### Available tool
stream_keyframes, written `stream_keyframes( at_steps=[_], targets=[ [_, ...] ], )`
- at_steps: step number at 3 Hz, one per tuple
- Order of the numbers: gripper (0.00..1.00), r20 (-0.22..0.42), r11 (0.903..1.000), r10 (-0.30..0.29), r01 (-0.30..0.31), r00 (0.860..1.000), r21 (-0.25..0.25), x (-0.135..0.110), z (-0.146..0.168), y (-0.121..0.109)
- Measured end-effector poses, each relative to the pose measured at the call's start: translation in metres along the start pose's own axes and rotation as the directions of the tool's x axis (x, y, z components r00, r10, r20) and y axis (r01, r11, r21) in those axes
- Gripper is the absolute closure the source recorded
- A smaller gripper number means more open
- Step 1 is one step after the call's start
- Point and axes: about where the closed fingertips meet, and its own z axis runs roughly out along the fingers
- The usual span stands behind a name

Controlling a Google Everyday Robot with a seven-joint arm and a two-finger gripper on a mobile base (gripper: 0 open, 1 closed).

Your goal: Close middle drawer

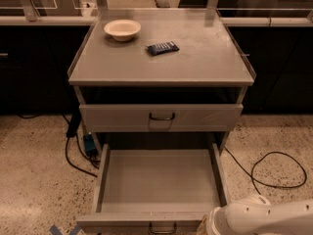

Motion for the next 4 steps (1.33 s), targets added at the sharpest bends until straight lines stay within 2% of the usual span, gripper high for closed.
stream_keyframes(
  at_steps=[1, 2, 4],
  targets=[
    [1.0, 0.005, 0.9998, -0.01, 0.01, 1.0, 0.019, -0.001, 0.0, -0.007],
    [1.0, 0.014, 0.995, -0.038, 0.036, 0.999, 0.093, -0.008, -0.006, -0.037],
    [1.0, 0.001, 0.9928, -0.059, 0.059, 0.998, 0.104, -0.011, 0.007, -0.057]
  ],
)
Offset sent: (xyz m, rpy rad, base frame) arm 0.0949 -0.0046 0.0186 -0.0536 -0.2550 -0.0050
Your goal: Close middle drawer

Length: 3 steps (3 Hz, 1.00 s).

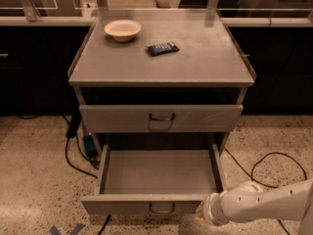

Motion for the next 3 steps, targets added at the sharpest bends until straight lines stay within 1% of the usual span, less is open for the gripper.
stream_keyframes(
  at_steps=[1, 2, 3],
  targets=[
    [1.0, -0.012, 0.9983, -0.048, 0.048, 0.999, 0.033, -0.008, 0.006, -0.03],
    [1.0, -0.028, 0.995, -0.08, 0.082, 0.996, 0.057, -0.012, 0.007, -0.049],
    [1.0, -0.027, 0.995, -0.087, 0.088, 0.996, 0.047, -0.015, 0.011, -0.048]
  ],
)
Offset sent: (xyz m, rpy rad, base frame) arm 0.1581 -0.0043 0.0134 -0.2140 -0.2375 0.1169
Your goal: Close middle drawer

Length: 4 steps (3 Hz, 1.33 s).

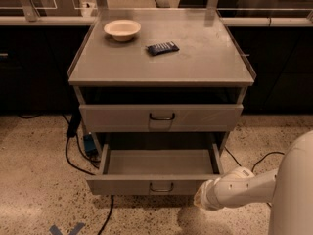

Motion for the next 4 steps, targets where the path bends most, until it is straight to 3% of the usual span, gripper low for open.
stream_keyframes(
  at_steps=[1, 3, 4],
  targets=[
    [1.0, -0.002, 0.9993, -0.035, 0.035, 0.999, -0.016, -0.009, 0.018, -0.009],
    [1.0, -0.074, 0.989, -0.14, 0.143, 0.987, 0.038, -0.018, 0.033, -0.07],
    [1.0, -0.091, 0.9851, -0.158, 0.163, 0.983, 0.054, -0.019, 0.032, -0.082]
  ],
)
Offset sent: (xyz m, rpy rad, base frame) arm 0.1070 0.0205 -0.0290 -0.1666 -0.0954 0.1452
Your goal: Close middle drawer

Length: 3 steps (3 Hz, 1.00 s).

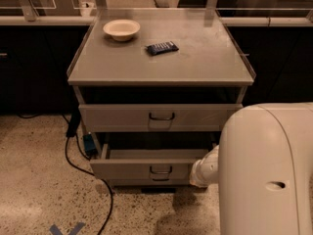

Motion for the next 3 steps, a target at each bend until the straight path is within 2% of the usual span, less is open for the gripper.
stream_keyframes(
  at_steps=[1, 2, 3],
  targets=[
    [1.0, -0.046, 0.9969, -0.034, 0.037, 0.998, 0.069, 0.0081, -0.0035, -0.0453],
    [1.0, -0.046, 0.9969, -0.034, 0.037, 0.998, 0.07, 0.0081, -0.0035, -0.0453],
    [1.0, -0.013, 0.9954, -0.047, 0.048, 0.999, 0.083, 0.0061, -0.0002, -0.0445]
  ],
)
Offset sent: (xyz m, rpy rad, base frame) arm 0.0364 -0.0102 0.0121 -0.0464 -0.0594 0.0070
